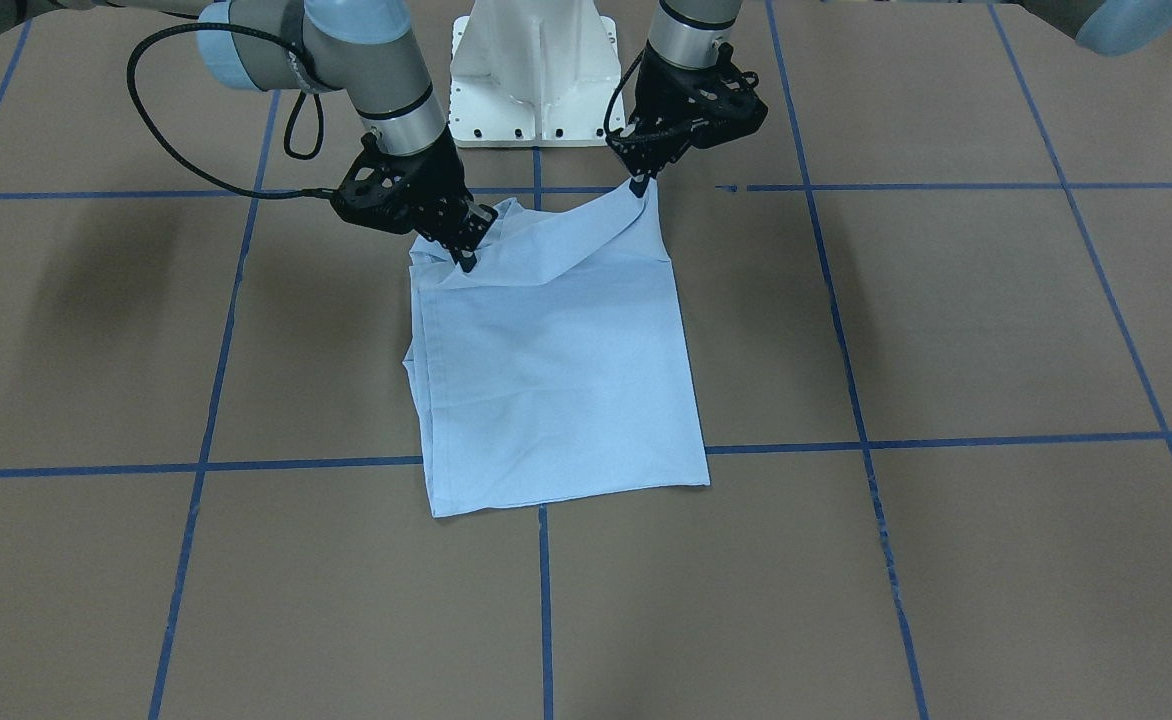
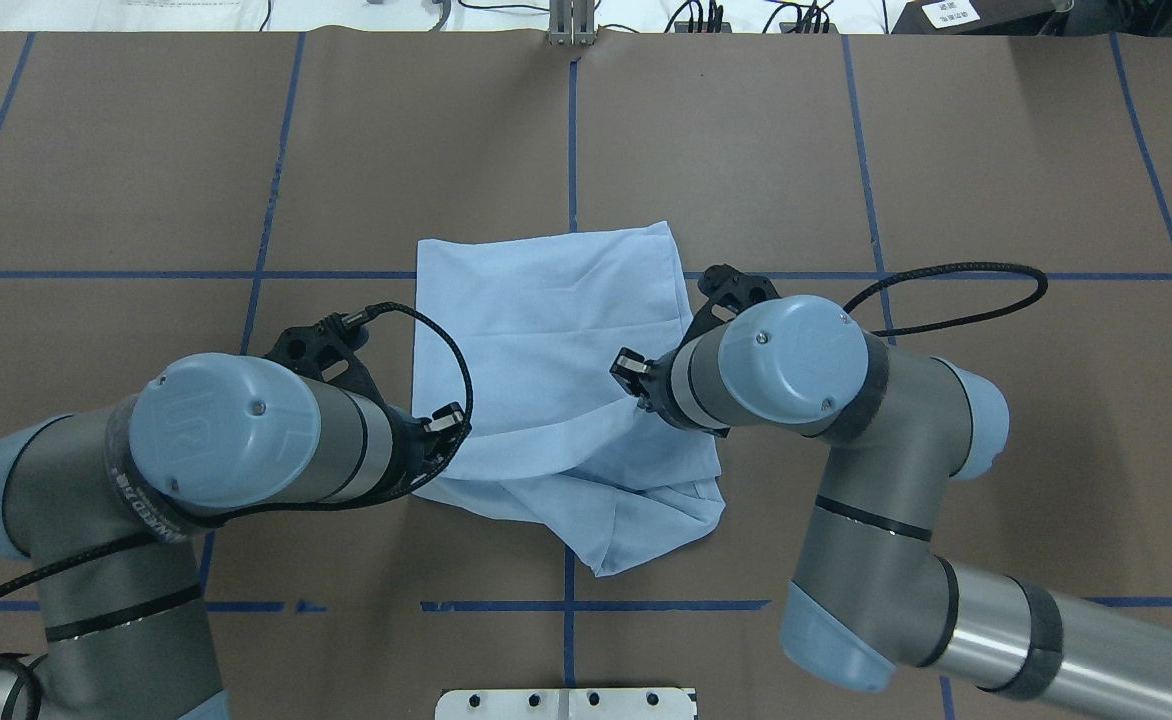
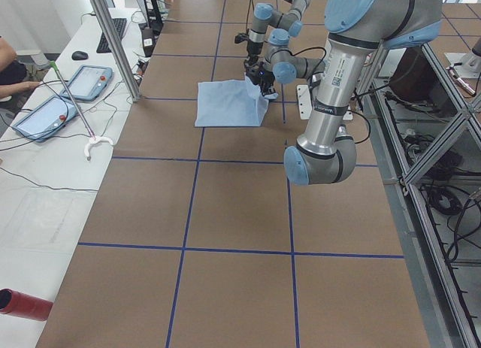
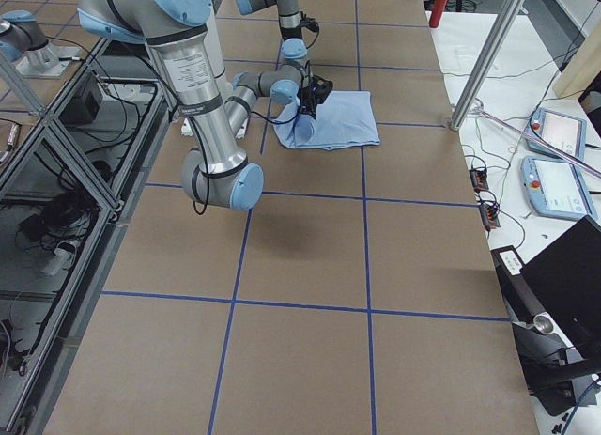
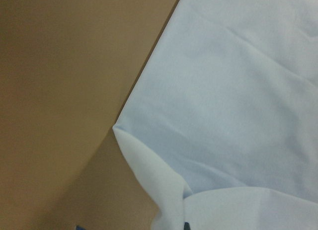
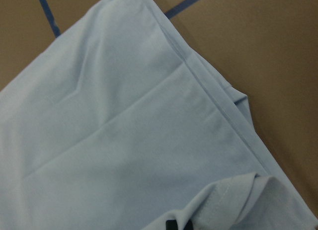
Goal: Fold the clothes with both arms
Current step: 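Lift the near edge with both grippers and fold it toward the far edge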
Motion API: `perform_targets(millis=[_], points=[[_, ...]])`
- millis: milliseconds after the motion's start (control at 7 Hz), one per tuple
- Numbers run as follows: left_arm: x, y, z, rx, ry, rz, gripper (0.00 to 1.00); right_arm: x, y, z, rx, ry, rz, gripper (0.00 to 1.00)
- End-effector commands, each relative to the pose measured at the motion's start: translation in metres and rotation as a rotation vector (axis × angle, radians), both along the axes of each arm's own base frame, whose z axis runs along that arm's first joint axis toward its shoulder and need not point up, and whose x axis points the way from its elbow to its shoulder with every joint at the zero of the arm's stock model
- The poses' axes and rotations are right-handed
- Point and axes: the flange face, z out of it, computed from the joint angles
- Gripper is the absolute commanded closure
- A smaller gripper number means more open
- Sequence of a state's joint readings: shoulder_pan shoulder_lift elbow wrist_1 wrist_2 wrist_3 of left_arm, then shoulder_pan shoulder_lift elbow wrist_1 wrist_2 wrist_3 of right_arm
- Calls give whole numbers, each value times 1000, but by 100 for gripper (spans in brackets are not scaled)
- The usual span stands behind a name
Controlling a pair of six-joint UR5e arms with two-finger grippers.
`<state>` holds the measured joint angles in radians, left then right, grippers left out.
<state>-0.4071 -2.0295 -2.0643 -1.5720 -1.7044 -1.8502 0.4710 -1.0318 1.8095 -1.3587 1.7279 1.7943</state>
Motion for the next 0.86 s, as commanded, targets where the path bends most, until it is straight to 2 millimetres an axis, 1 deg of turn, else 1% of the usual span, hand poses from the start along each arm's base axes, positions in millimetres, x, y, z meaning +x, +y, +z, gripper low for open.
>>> perform_targets(millis=[0,143,286,429,571,714], points=[[8,-59,23,45,0,-48,100,-5,-58,11,-10,-31,36,100],[11,-93,22,39,-6,-74,100,5,-70,12,-20,-35,36,100],[14,-118,24,46,-30,-89,100,2,-87,8,-24,-29,43,100],[12,-145,26,67,-59,-100,100,-22,-120,1,-51,-1,50,100],[17,-180,38,83,-68,-123,100,-42,-145,-3,-74,29,60,100],[27,-216,69,91,-77,-150,74,-45,-161,4,-89,52,66,100]])
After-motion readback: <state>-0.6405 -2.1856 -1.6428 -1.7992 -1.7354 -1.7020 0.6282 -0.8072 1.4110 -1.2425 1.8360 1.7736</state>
